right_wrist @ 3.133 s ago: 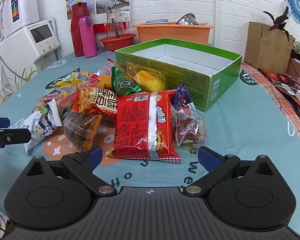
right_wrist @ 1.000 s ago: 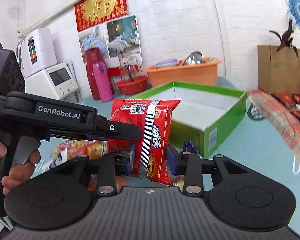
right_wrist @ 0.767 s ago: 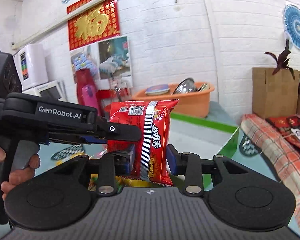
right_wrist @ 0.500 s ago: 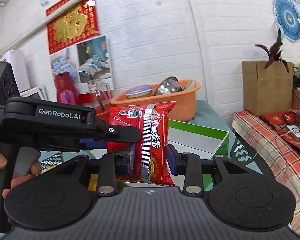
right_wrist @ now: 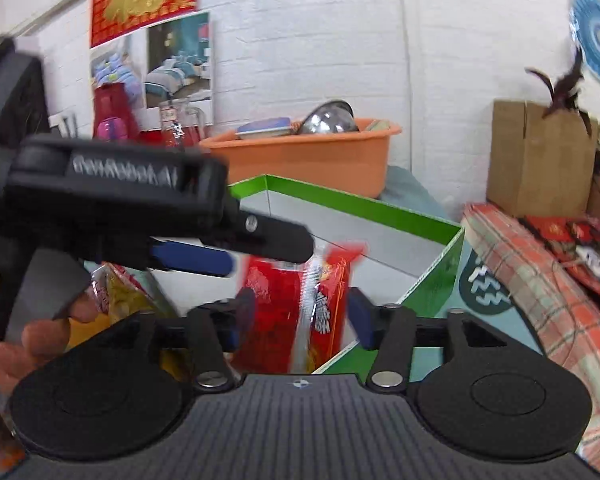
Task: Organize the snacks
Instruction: 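Carry the red wafer packet into the green box and release it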
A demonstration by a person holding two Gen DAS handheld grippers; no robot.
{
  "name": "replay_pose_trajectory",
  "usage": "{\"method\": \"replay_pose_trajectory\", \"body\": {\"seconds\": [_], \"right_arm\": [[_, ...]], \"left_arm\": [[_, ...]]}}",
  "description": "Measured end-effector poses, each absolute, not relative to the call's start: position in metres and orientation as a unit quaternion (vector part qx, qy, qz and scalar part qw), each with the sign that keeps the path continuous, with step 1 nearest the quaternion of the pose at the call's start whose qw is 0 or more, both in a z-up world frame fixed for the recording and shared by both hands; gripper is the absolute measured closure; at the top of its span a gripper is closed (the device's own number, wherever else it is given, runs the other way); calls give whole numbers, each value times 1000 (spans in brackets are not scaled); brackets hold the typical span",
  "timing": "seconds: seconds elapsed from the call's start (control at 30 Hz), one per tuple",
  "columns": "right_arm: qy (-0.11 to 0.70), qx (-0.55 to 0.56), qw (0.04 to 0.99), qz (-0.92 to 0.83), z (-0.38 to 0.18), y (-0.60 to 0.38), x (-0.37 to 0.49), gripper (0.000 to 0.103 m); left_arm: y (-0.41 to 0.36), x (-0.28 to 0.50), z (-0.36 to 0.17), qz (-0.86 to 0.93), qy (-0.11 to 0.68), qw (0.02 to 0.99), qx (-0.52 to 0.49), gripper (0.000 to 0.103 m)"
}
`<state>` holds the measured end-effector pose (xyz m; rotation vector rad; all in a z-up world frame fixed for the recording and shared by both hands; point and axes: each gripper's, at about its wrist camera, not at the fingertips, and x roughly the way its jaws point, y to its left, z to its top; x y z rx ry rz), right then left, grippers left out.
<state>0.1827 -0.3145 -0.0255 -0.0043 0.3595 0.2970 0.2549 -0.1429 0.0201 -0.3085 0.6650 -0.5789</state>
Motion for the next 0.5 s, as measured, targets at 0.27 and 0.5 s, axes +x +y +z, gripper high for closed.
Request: {"method": "replay_pose_trajectory", "body": {"seconds": [0.27,0.5], "right_arm": [[145,-20,978,149,1,-312,119,0],[162,20,966,202,-7,-299,71,0]], "left_arm": [[-104,181,57,-277,308,896,-157,0],[-52,90,56,-232,288,917,-151,0]]}}
